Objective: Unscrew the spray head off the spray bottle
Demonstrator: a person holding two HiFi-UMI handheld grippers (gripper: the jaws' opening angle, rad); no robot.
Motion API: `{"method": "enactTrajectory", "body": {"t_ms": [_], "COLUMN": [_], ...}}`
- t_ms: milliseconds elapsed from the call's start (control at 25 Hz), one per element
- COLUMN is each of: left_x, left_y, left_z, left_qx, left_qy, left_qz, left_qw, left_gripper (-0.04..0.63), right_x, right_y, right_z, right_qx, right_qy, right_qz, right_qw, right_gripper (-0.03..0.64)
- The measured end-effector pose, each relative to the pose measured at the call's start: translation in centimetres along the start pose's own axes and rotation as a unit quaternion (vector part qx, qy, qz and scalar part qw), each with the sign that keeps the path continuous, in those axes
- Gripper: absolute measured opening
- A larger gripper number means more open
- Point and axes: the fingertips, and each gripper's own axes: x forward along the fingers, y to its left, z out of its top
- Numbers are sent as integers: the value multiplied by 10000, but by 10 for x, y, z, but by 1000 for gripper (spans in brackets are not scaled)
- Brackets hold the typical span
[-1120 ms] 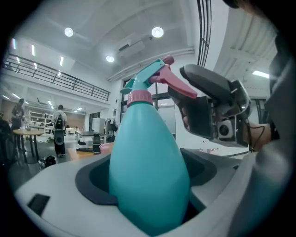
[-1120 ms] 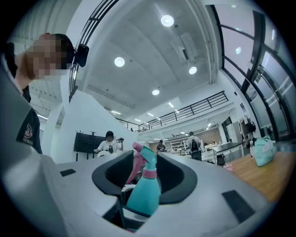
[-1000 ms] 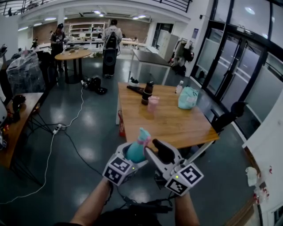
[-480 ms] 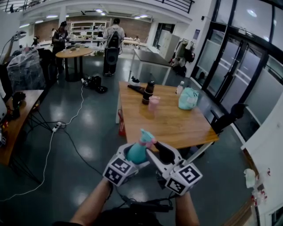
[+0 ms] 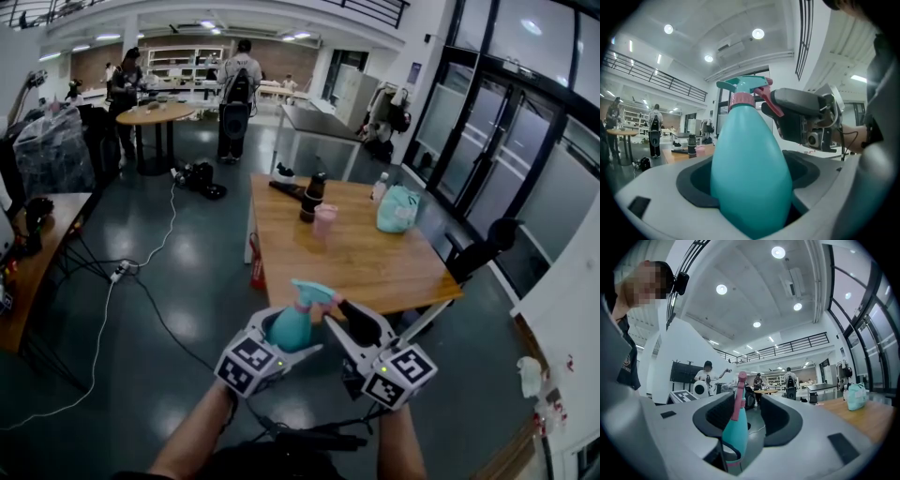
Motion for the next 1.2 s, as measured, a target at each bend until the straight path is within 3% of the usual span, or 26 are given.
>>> {"method": "enactTrajectory", "body": {"t_ms": [240, 440, 680, 1000, 1200], "left_x": [-4, -2, -1, -1, -3], "left_y": [-8, -3, 3, -1, -4], "left_z": [3, 1, 2, 1, 0], "left_qx": [31, 44, 47, 157, 235], "left_qy": [-114, -50, -23, 54, 69], "left_qz": [-200, 56, 317, 449, 382], "left_qw": [9997, 10000, 9995, 9989, 9990], "left_gripper": [423, 423, 423, 424, 423], "right_x": [-3, -8, 4, 28, 32], "right_y": [-12, -1, 31, 22, 24], "right_z": [-4, 5, 7, -10, -13], "right_qx": [61, -11, 111, 395, 271], "right_qy": [23, -128, -131, 133, 204], "right_qz": [-110, -99, 339, -168, -65], "right_qw": [9999, 9999, 9993, 9990, 9994], "right_gripper": [181, 181, 146, 146, 146]}}
